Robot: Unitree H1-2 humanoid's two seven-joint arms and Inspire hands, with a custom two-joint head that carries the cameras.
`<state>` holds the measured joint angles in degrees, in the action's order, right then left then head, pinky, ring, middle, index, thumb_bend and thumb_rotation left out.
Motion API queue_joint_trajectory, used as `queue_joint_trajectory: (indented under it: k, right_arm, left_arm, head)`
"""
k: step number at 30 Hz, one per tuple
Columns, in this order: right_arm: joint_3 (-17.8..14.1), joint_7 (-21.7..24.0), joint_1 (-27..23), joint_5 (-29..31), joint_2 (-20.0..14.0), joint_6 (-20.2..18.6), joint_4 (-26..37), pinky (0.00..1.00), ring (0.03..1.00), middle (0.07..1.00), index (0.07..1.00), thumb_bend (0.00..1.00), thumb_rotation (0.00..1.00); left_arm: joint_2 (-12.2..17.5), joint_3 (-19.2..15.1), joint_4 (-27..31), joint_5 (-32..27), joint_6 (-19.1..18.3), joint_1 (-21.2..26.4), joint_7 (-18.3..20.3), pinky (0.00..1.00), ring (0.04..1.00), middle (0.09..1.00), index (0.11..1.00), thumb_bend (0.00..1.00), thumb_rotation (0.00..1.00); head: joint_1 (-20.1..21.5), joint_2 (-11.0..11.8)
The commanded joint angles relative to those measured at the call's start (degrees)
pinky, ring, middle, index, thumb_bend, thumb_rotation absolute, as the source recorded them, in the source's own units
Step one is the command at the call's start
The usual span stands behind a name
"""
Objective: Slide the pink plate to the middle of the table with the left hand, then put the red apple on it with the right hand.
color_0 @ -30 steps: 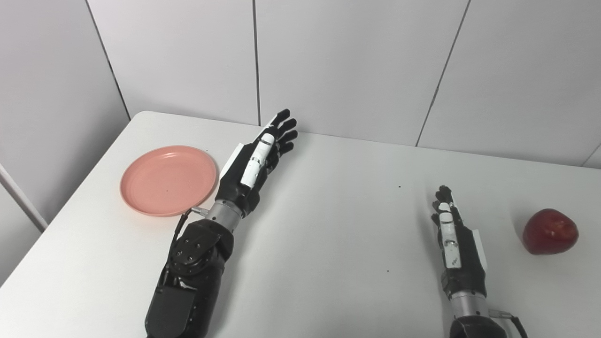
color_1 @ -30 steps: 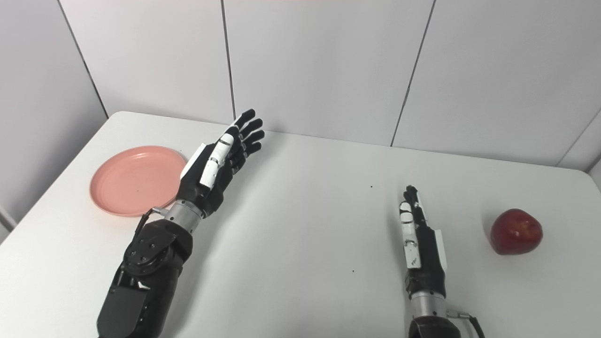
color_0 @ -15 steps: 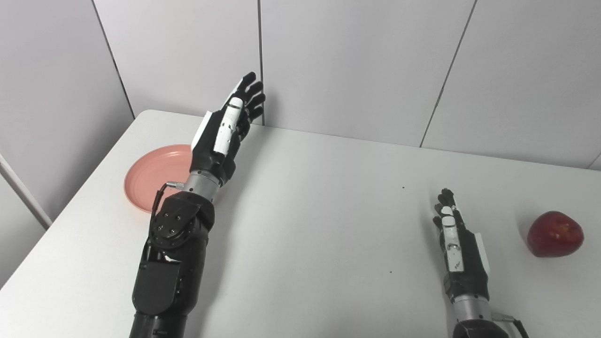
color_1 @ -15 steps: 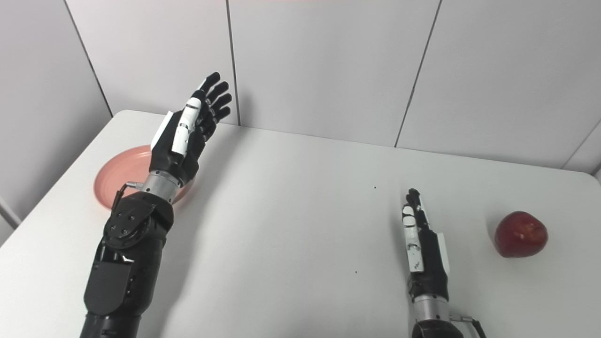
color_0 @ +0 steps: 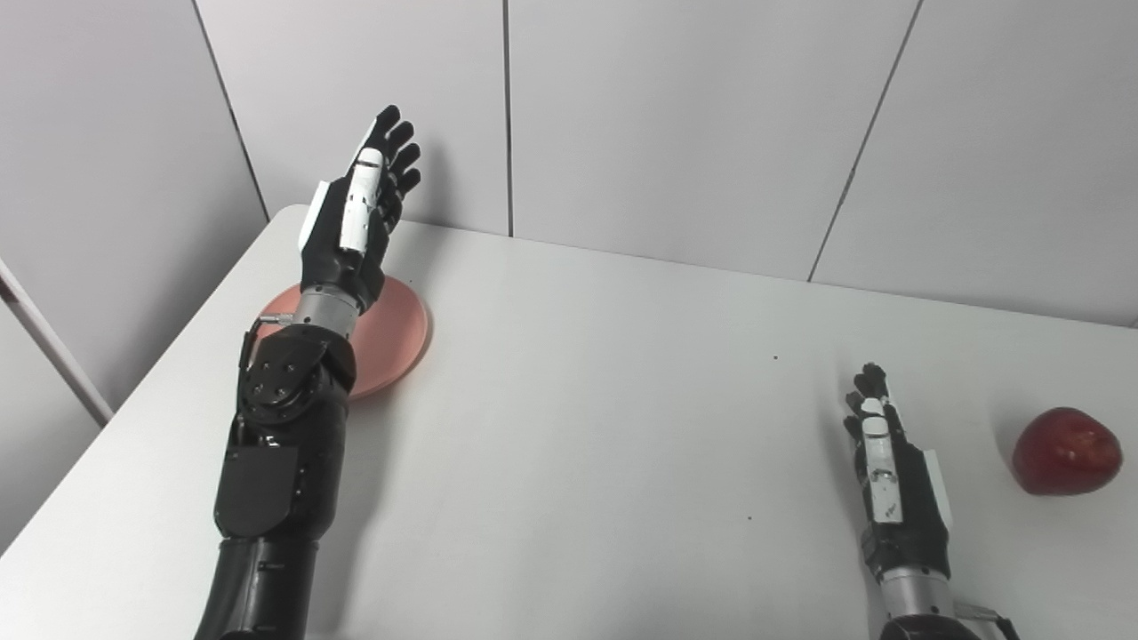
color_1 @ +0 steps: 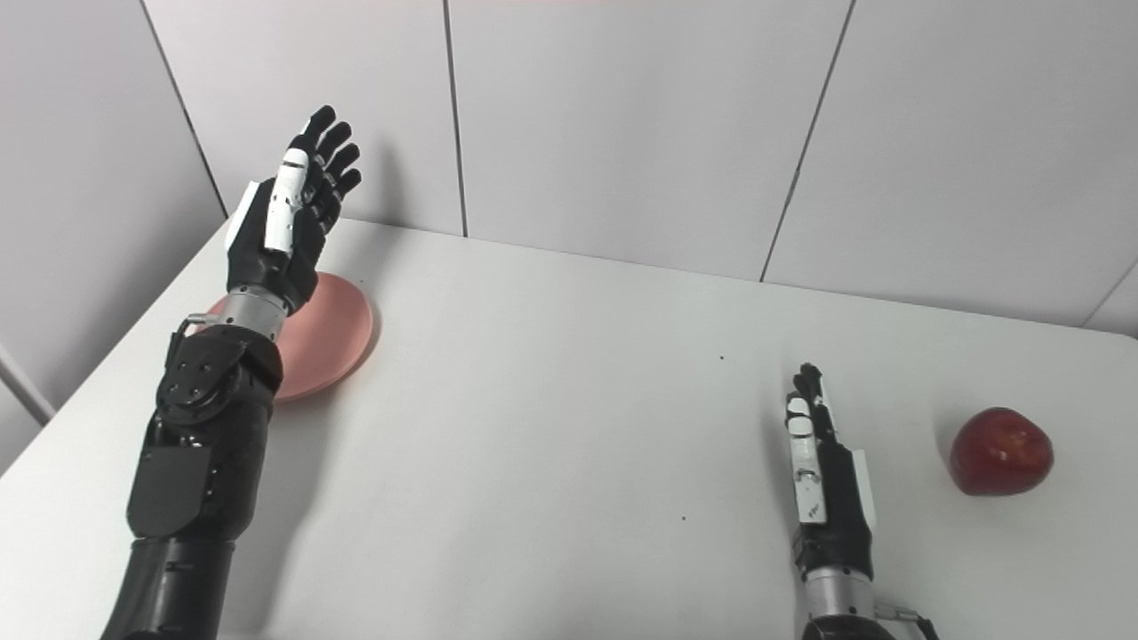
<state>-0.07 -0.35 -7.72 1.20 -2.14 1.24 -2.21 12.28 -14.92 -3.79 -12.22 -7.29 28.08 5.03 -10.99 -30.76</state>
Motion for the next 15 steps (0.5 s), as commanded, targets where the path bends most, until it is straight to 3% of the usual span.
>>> queue_joint_trajectory:
  k: [1, 15]
  right_arm:
    - [-0.15, 0.89, -1.10, 0.25, -0.50, 3.49, 1.21, 0.99, 0.981, 0.979, 0.975, 0.21, 1.00]
    - [-0.52, 2.11, -1.12, 1.86, -0.93, 3.49, 0.88, 1.00, 0.998, 0.990, 0.983, 0.21, 1.00]
  left_arm:
    - [1.72, -0.80, 0.60, -0.82, 3.44, 3.08, -0.34, 0.95, 0.955, 0.955, 0.926, 0.41, 1.00]
    - [5.21, -4.44, 0.17, -0.45, 1.77, 3.22, -4.76, 0.93, 0.934, 0.939, 0.918, 0.34, 1.00]
  head:
    - [-0.13, -0.06]
    - [-1.21, 0.20]
